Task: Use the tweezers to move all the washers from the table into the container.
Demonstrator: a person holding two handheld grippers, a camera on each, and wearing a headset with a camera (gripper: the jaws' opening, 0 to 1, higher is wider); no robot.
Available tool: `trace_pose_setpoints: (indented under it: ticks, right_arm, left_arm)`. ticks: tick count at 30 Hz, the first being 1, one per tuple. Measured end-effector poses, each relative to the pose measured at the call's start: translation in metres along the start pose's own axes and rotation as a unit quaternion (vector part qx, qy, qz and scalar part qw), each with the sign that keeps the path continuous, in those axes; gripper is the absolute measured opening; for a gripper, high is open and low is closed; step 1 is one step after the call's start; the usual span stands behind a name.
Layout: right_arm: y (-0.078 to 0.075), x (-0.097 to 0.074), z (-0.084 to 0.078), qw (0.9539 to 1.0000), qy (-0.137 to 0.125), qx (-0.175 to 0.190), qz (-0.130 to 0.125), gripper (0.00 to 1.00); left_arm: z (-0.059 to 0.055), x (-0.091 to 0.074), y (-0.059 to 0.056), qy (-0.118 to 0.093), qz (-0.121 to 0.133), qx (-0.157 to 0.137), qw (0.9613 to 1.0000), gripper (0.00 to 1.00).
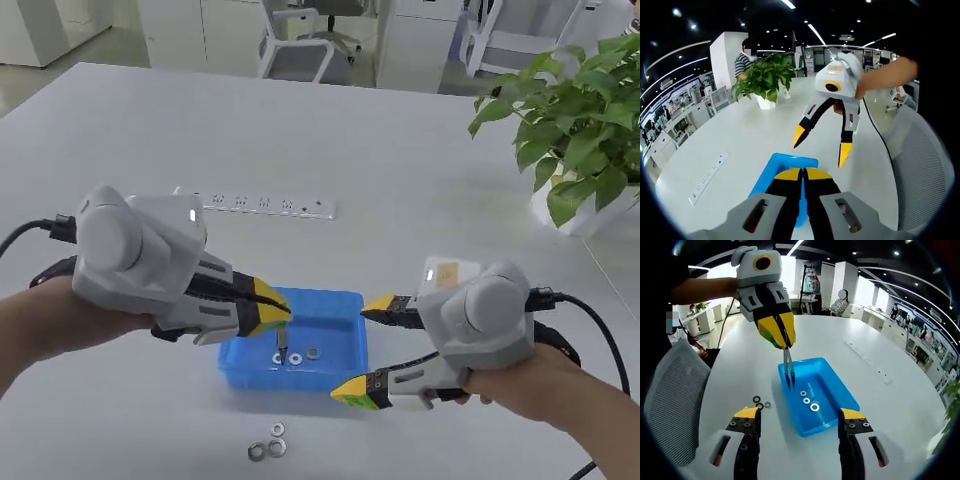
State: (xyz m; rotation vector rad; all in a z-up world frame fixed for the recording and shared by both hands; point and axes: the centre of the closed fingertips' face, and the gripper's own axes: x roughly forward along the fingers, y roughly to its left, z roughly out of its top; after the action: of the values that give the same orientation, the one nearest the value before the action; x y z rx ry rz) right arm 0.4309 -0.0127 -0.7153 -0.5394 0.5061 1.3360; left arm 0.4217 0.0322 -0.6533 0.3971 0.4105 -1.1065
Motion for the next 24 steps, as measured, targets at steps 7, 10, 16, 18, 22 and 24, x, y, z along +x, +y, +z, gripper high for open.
trace_pose_setpoints:
  ticks: [7,10,16,18,22,24]
  right_arm:
    - [0.01,-0.007,-0.009,0.9997,0.003,0.019,-0.012,0.73]
    - [0.014,-0.008,-0.011,0.9996,0.002,0.024,-0.015,0.77]
    - [0.019,-0.015,-0.016,0.9993,0.005,0.029,-0.024,0.8]
    - [0.02,-0.017,-0.017,0.9992,0.004,0.029,-0.026,0.81]
    - [0.021,-0.021,-0.018,0.9988,0.002,0.036,-0.032,0.83]
    - [0.024,-0.022,-0.018,0.9987,0.001,0.038,-0.034,0.84]
  left_arm:
    - [0.003,-0.005,-0.007,0.004,0.005,0.003,1.0,0.05]
    - [0.005,-0.008,-0.008,0.003,0.01,0.005,0.9999,0.05]
    - [0.007,-0.014,-0.011,0.004,0.014,0.006,0.9999,0.05]
    - [0.007,-0.016,-0.014,0.004,0.014,0.006,0.9999,0.05]
    - [0.007,-0.018,-0.019,0.002,0.014,0.005,0.9999,0.05]
    - [0.006,-0.018,-0.022,0.003,0.012,0.004,0.9999,0.05]
